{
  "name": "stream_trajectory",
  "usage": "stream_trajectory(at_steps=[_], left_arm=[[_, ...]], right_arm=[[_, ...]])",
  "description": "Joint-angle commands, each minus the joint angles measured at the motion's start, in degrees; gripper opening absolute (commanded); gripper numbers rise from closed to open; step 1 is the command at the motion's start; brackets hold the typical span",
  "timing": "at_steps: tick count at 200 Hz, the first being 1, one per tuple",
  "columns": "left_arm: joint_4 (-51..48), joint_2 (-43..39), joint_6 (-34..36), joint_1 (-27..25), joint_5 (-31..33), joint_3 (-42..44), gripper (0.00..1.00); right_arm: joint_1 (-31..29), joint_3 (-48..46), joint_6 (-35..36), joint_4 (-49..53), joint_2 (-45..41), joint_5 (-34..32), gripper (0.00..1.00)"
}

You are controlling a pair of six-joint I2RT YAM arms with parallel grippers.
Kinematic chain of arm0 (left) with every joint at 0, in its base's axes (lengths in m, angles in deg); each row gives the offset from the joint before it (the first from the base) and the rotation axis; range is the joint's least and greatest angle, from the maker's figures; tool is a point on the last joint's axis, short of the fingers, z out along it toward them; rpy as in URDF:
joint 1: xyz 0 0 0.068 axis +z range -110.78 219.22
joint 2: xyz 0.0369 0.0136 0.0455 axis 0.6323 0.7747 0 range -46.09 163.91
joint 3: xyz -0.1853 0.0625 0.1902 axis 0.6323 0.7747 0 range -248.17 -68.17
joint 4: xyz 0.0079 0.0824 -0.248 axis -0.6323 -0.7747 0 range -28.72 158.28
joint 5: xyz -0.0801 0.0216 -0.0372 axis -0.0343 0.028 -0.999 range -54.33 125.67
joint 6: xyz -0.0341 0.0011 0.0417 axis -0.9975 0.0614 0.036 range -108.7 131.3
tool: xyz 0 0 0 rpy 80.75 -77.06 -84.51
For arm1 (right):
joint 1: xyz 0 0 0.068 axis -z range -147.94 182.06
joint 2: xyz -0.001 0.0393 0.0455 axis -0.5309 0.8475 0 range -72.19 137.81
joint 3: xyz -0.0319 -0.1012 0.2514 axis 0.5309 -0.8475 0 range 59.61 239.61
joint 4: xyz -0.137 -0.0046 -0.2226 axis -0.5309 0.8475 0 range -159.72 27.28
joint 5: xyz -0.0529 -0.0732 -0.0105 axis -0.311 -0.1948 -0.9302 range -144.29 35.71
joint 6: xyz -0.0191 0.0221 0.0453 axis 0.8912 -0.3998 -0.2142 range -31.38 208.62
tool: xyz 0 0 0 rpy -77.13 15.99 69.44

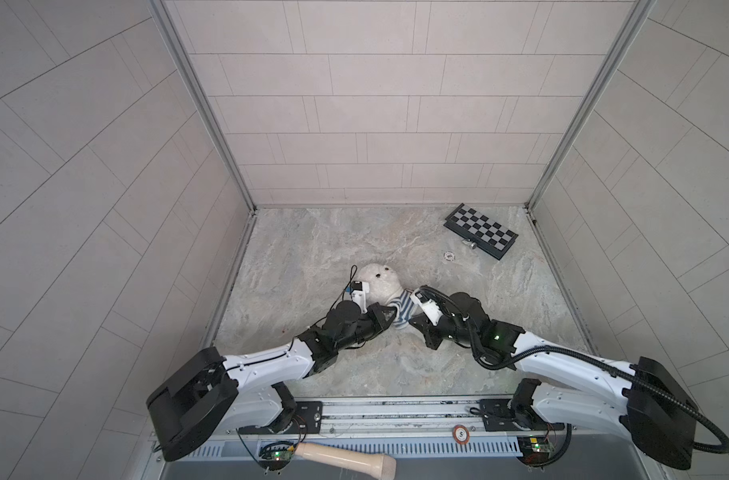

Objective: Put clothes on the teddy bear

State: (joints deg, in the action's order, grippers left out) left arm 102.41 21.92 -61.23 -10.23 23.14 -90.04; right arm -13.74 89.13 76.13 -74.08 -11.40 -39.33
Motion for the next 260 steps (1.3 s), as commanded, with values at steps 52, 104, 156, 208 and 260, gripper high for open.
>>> stream_trajectory(at_steps=[52,104,156,208,260], left_arm=[[-3.64,-10.83,4.69,5.11,-8.83,1.89,0.00],[3.39,-6.59,7.26,7.08,-25.55,0.03,0.00],[-4.38,-5.01,18.53,8.06,-42.64,-3.71,0.00],[-38.83,-3.50,43.39,8.53,-39.34,-12.89,0.00],[-32.29,4.06,36.92,13.17,-30.88,-8.83,0.23]], right_arm=[[6.35,-2.57,-2.21,10.78,-7.48,-11.73,0.00],[6.47,-0.39,-2.52,10.91,-3.52,-11.40,0.00],[6.45,-0.17,-2.28,12.75,-3.75,-13.79,0.00],[5.64,-1.73,0.06,8.57,-5.45,-8.25,0.00],[0.41,-3.65,0.42,8.04,-7.90,-5.89,0.18]])
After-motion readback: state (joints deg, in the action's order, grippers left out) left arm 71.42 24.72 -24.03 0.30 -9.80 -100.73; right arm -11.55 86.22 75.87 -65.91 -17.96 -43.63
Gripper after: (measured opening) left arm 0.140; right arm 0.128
